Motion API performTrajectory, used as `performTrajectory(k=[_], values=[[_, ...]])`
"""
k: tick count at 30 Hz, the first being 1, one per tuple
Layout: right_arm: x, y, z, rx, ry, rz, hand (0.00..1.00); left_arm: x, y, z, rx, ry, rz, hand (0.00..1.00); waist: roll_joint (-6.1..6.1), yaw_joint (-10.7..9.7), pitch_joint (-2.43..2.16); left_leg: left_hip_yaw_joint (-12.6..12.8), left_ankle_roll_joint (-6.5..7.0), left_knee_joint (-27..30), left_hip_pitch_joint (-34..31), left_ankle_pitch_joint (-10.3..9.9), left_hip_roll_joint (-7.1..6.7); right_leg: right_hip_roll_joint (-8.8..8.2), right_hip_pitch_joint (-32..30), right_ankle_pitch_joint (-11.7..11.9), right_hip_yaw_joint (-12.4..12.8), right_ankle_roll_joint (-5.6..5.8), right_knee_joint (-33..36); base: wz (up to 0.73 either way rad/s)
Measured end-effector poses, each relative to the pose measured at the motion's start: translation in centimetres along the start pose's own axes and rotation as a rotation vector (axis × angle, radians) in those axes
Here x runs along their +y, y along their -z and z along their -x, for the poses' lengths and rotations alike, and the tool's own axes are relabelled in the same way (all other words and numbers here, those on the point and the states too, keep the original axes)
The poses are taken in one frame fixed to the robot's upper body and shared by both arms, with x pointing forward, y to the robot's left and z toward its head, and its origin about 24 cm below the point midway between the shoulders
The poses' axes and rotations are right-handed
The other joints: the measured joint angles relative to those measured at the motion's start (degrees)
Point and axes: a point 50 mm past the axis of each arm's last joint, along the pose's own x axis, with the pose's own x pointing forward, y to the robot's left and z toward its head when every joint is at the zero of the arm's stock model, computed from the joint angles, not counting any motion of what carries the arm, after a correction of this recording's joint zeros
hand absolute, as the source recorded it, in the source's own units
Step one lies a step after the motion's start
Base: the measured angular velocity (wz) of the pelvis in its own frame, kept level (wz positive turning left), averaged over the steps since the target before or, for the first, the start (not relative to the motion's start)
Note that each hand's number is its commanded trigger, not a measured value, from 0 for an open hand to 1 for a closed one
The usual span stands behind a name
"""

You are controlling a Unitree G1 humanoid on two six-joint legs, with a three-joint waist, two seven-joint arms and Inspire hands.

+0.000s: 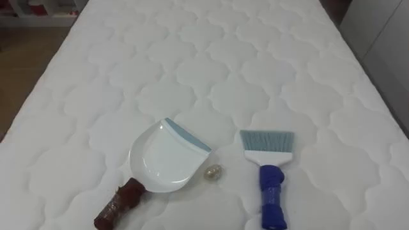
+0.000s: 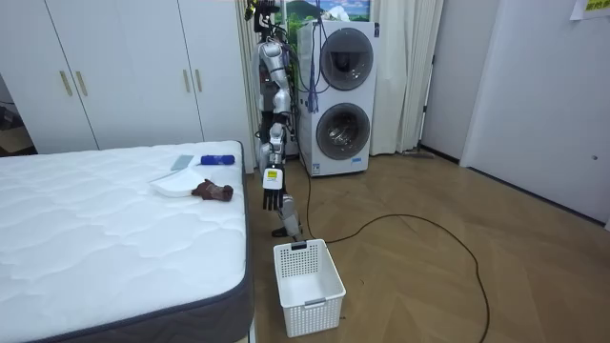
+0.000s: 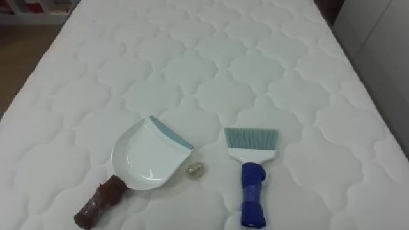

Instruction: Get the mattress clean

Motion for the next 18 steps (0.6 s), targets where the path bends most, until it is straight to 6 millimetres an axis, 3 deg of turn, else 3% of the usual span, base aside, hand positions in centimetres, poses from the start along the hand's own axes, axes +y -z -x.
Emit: performTrajectory(k=[7, 12, 18], values=[[-0.1, 0.2, 0.0, 0.002, 0.013, 0.002, 0.0, 0.4, -1.8, -0.1, -0.073, -0.015, 0.0, 0.0, -0.03, -0.04, 0.0, 1.07, 0.0, -0.01, 0.17, 0.0, -0.01, 0.03, -0.74, 0.03, 1.23, -0.02, 0.81, -0.08], [-0.4, -0.3, 0.0, -0.014, 0.047, 0.004, 0.0, 0.5, -1.9, -0.1, -0.083, -0.054, 0.017, 0.0, 0.05, -0.07, 0.06, 1.07, 0.0, -0.08, 0.16, 0.0, -0.01, -0.03, -0.86, 0.18, 1.0, 0.06, 0.88, -0.02], [-1.1, -2.8, 0.0, -0.127, 0.089, -0.039, 0.0, 1.4, -2.8, 0.1, -0.148, -0.16, 0.051, 0.0, 0.37, 0.14, -0.1, 0.98, 0.0, -0.11, -0.61, 0.0, 0.01, 0.05, -1.75, 0.37, 0.68, 0.06, 0.82, 0.04]])
